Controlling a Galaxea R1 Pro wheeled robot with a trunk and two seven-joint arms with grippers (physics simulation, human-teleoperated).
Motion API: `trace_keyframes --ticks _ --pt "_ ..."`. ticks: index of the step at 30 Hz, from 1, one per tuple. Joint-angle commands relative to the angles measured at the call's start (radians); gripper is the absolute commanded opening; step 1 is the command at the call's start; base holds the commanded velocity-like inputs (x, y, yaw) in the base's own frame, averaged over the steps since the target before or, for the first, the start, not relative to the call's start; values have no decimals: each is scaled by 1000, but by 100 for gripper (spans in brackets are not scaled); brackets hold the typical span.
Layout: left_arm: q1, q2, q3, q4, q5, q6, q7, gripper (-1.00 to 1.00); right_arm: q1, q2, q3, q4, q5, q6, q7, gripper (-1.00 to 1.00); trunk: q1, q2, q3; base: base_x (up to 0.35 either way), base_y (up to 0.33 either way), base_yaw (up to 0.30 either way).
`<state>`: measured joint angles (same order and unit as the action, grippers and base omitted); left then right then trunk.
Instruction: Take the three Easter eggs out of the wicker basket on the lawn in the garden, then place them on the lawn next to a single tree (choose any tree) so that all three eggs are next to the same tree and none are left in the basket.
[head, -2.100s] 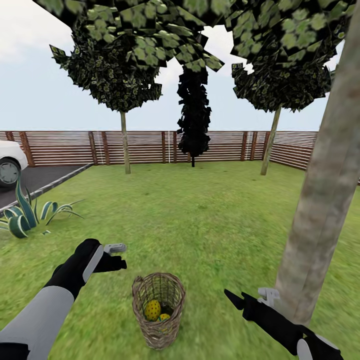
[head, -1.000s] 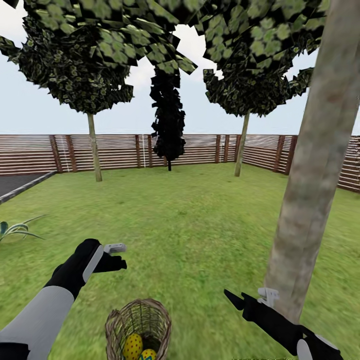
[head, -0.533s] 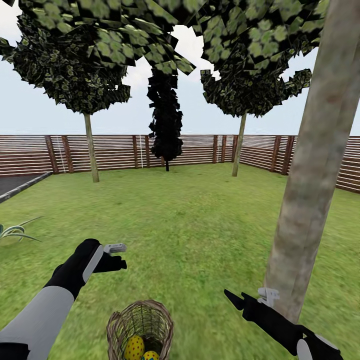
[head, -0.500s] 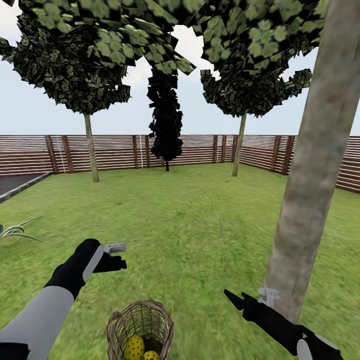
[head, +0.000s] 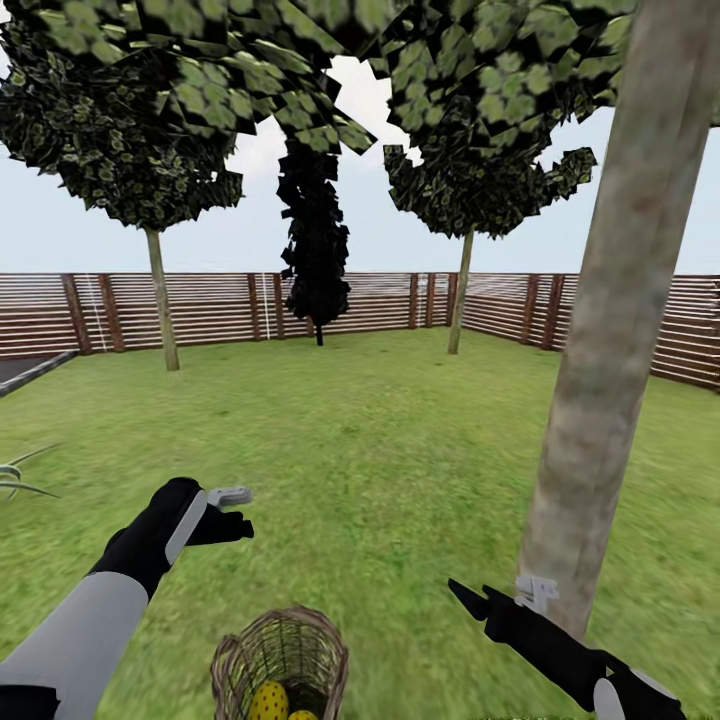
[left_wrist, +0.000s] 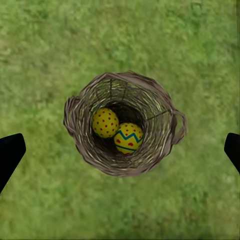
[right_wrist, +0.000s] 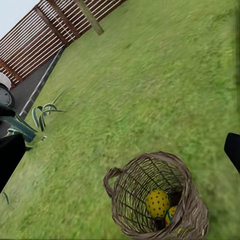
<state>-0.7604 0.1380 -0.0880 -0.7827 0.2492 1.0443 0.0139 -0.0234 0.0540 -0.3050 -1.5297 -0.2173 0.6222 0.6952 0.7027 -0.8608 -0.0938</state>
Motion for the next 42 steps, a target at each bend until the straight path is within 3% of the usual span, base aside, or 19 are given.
trace_keyframes --ticks 1,20,42 --pt "0 2 -4 -1 4 3 1 100 -2 1 -2 0 -4 7 3 100 0 -1 -1 0 280 -212" --pt "0 2 -4 -1 4 3 1 100 -1 1 -3 0 -5 7 4 100 0 -1 17 61 281 -186" --pt "0 2 -5 -1 2 3 1 100 -1 1 -4 0 -5 7 4 100 0 -1 24 124 16 -66"
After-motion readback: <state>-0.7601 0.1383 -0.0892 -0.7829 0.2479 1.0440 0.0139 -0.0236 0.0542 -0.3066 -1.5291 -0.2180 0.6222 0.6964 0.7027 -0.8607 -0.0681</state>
